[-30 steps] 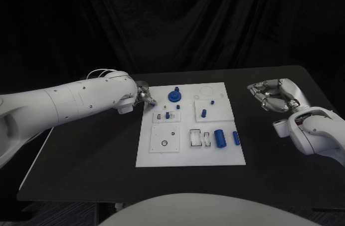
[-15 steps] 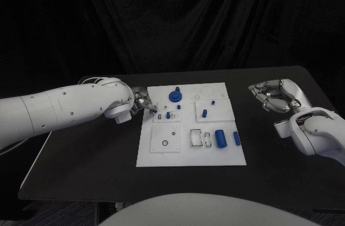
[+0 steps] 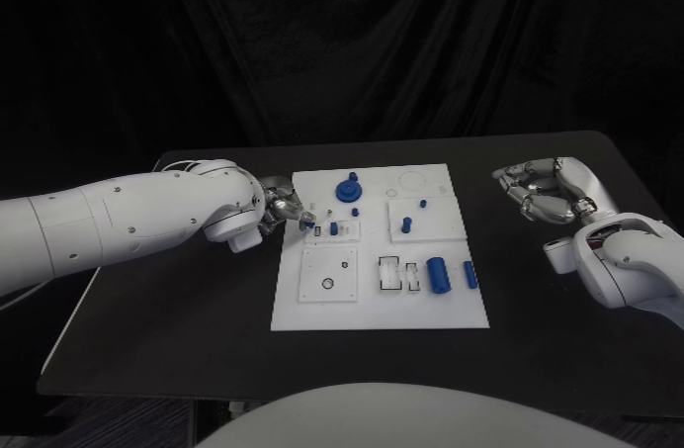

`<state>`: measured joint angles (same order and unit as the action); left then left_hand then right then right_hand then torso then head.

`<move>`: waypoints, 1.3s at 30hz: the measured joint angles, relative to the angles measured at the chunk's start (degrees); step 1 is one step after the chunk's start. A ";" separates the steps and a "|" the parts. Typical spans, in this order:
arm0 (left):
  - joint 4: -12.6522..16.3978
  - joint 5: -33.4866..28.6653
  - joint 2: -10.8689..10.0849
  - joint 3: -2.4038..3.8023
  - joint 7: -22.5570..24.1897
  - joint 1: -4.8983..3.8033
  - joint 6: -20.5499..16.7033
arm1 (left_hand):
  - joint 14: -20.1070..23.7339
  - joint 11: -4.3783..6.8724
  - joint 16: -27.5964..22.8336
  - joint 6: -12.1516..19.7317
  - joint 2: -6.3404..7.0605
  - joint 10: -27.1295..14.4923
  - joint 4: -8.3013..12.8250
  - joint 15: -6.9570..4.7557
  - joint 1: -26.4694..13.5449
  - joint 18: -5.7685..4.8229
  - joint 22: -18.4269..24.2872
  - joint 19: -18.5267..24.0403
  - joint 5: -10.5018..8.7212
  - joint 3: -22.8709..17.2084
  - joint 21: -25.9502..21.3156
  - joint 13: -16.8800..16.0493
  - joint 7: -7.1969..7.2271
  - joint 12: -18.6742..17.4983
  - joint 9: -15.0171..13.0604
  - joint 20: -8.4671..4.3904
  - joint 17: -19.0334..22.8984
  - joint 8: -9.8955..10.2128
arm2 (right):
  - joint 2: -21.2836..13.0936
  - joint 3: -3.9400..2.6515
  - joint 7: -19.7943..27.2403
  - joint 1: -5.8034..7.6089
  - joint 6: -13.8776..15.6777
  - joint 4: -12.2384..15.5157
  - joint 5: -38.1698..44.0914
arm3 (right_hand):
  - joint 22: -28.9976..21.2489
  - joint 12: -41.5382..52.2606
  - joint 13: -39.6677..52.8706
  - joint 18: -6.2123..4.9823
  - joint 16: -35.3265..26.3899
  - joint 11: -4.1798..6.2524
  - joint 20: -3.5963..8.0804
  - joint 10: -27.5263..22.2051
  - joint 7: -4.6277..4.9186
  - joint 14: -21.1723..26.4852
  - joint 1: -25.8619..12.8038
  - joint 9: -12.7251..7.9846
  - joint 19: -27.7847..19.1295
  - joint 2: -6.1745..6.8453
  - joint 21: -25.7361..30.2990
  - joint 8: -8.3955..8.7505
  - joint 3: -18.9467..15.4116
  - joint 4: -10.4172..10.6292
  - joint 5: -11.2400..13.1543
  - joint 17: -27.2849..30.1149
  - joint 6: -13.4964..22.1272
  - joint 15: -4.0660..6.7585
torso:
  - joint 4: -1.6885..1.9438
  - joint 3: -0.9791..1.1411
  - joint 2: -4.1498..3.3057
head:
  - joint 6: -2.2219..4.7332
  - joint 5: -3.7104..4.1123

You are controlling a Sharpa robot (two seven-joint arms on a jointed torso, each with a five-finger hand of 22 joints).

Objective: Assemble the parts on the task board

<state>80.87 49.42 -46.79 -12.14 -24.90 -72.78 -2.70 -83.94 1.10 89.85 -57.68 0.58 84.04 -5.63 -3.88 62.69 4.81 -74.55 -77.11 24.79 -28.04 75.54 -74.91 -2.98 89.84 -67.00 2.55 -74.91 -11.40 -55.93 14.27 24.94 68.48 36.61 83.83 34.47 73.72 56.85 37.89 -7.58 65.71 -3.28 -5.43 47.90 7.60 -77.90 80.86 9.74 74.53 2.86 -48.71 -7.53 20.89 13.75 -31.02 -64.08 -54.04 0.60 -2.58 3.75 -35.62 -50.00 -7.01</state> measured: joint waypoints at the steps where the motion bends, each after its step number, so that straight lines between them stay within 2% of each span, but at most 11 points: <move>1: -0.05 0.01 0.08 0.00 0.06 0.18 -0.17 | 0.00 0.00 0.00 -0.01 0.00 0.00 -0.06 0.00 0.00 0.00 0.00 0.00 -0.01 -0.06 0.00 0.00 -0.01 0.00 0.00 0.00 0.00 0.00 | -0.02 0.00 -0.01 0.00 0.00 0.01 0.00 | 0.00 0.00 0.00 0.00 0.00 0.00 0.00 0.00 0.00 0.00 0.00 0.00 0.00 0.00 0.00 0.00 0.00 0.00 0.00 0.00 0.00 0.00 | -0.01 -0.01 -0.01 | 0.00 -0.06; 9: -0.75 0.19 0.81 -0.01 0.54 0.93 -0.87 | 0.00 0.00 0.00 -0.11 -0.16 0.00 -0.06 0.00 -0.30 0.00 0.12 0.00 -0.28 -0.06 0.00 0.00 -0.11 0.00 0.01 0.00 0.00 0.03 | -0.23 0.00 -0.06 0.00 -0.02 0.10 0.05 | -0.01 0.00 -0.06 0.00 0.00 0.00 0.00 0.00 0.00 0.00 0.00 -0.01 0.00 0.00 0.00 0.00 0.16 -0.16 -0.27 0.00 0.00 0.00 | -0.09 -0.09 -0.09 | 0.00 -0.20; 21: -1.42 0.39 1.63 -0.01 0.71 1.75 -1.13 | 0.00 0.00 0.00 -0.40 -0.45 0.00 -0.23 0.00 -0.60 0.00 0.29 0.21 -1.56 -0.21 -0.36 0.00 0.01 0.00 0.02 -0.21 0.00 0.10 | -0.17 0.00 -0.13 0.00 -0.02 0.13 0.15 | -0.02 0.00 -0.05 0.00 0.00 0.00 0.00 0.00 0.00 0.00 -0.01 0.04 0.00 0.00 0.00 0.00 0.16 -0.16 -0.27 -0.01 0.00 0.00 | -0.14 -0.05 -0.08 | 0.00 -0.28; 25: -1.48 0.42 1.67 -0.01 0.71 1.99 -1.13 | 0.00 -0.01 0.00 -0.61 -0.15 0.00 -0.41 0.00 -0.90 0.00 0.36 0.21 -2.00 -0.03 -0.36 0.00 0.21 0.00 0.03 -0.21 0.00 0.10 | -0.17 0.00 -0.16 0.00 -0.02 0.10 0.17 | 0.03 0.00 -0.05 0.00 0.00 0.00 0.00 0.00 0.00 0.00 -0.01 0.04 0.00 0.01 0.00 0.00 0.16 -0.16 -0.48 -0.01 0.00 0.00 | -0.15 -0.04 -0.07 | 0.00 -0.25; 28: -1.55 0.43 1.67 -0.01 0.66 2.07 -1.13 | 0.00 0.00 0.00 -0.81 -0.15 0.00 -0.63 0.00 -0.90 0.00 0.36 0.21 -5.07 0.20 -0.68 0.00 0.42 0.00 0.04 -0.20 0.00 0.10 | -0.18 0.00 -0.19 0.00 -0.02 0.09 0.19 | 0.03 0.00 -0.05 0.00 0.00 0.00 0.00 0.00 0.00 0.00 -0.01 0.04 0.00 0.01 0.00 0.00 0.16 -0.16 -0.48 -0.01 0.00 0.00 | -0.14 -0.04 -0.07 | 0.00 -0.19; 33: -1.69 0.50 1.67 -0.01 0.52 2.13 -1.09 | 0.00 -0.01 0.00 -0.92 -0.45 0.00 -1.14 0.00 -1.20 0.00 0.36 0.21 -7.55 0.70 -0.72 0.00 0.52 0.00 0.04 -0.20 0.00 0.46 | -0.18 0.00 -0.26 0.00 -0.02 0.07 0.23 | 0.03 0.00 -0.06 0.00 0.00 0.00 0.00 0.00 0.00 0.00 -0.01 0.04 0.00 0.01 0.00 0.00 0.17 -0.17 -0.48 -0.01 0.00 0.00 | -0.13 -0.04 -0.07 | 0.00 -0.18; 39: -1.80 1.24 1.70 0.02 0.28 2.18 -0.96 | 0.00 -0.01 0.00 -1.14 -0.32 0.00 -2.69 0.00 -2.26 0.00 0.49 0.21 -10.48 2.25 -1.26 0.00 0.79 0.00 0.18 -0.20 0.00 0.89 | -0.15 0.00 -0.37 0.00 -0.04 0.06 0.30 | 0.02 0.00 -0.11 0.00 0.00 0.00 0.00 0.00 0.00 0.00 -0.01 0.03 0.00 0.01 0.00 0.00 0.32 -0.33 -0.48 -0.01 0.00 0.00 | -0.13 -0.04 -0.07 | 0.00 -0.30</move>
<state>79.07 50.65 -45.09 -12.13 -24.62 -70.60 -3.66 -83.94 1.09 89.85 -58.82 0.26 84.04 -8.32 -3.88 60.43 4.81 -74.06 -76.90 14.31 -25.79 74.28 -74.91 -2.19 89.84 -66.83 2.34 -74.91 -10.51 -56.09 14.27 24.56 68.48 36.57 83.88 34.77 73.74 56.85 37.79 -7.58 65.71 -3.28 -5.43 47.90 7.60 -77.90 80.85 9.78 74.53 2.87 -48.71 -7.53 21.21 13.42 -31.50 -64.09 -54.04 0.60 -2.71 3.70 -35.68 -50.00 -7.32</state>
